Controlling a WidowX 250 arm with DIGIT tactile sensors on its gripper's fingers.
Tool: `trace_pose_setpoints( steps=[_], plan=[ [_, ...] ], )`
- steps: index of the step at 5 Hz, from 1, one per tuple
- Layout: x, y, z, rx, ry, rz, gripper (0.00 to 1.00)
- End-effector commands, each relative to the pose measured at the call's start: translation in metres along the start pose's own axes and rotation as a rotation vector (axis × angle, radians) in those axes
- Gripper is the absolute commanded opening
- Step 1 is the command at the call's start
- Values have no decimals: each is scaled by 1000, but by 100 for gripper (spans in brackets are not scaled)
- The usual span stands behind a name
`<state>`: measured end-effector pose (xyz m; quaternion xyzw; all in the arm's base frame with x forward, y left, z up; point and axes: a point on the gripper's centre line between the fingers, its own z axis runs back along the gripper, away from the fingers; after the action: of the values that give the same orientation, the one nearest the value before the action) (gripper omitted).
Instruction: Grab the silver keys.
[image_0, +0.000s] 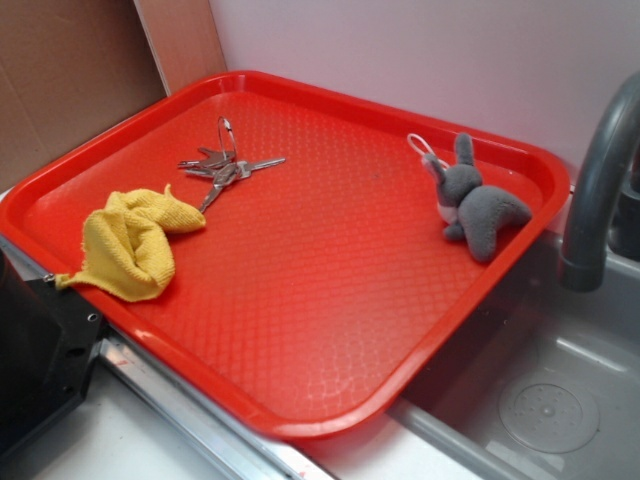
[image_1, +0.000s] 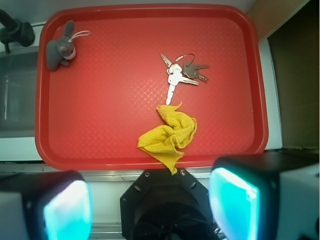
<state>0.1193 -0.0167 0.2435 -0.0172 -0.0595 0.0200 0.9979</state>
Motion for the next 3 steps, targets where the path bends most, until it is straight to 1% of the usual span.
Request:
trace_pose_setpoints(
  steps=[1, 2, 3],
  plan=[
    [0, 0, 0, 0, 0, 0, 100],
    [39, 27, -11, 117, -98, 238, 100],
    [71, 54, -26, 126, -121, 490, 100]
  ],
)
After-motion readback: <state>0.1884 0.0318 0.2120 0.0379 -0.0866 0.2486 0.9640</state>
